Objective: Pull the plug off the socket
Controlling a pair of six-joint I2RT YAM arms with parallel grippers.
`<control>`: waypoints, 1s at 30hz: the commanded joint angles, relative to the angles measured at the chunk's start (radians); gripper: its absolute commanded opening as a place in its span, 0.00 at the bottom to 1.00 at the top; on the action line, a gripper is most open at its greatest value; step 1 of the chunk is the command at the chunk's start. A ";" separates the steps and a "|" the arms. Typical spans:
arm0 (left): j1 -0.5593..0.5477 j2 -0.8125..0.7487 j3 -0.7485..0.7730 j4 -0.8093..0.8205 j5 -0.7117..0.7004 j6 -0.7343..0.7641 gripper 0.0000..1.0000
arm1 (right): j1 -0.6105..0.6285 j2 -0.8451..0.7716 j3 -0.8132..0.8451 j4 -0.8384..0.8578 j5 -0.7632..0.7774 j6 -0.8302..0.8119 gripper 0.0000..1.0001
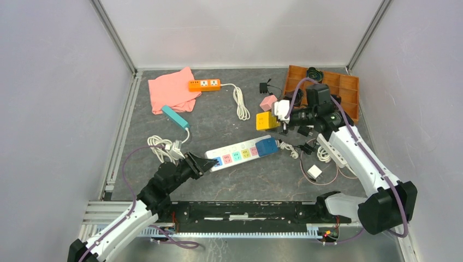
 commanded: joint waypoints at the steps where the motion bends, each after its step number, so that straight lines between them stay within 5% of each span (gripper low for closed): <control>1: 0.006 -0.008 0.013 -0.079 -0.048 0.080 0.02 | -0.063 -0.043 -0.027 0.181 -0.020 0.132 0.00; 16: 0.006 -0.064 0.016 -0.132 -0.049 0.081 0.02 | -0.284 0.063 -0.149 0.434 0.081 0.345 0.00; 30: 0.006 -0.082 0.010 -0.135 -0.040 0.073 0.02 | -0.290 0.354 -0.114 0.479 0.275 0.369 0.04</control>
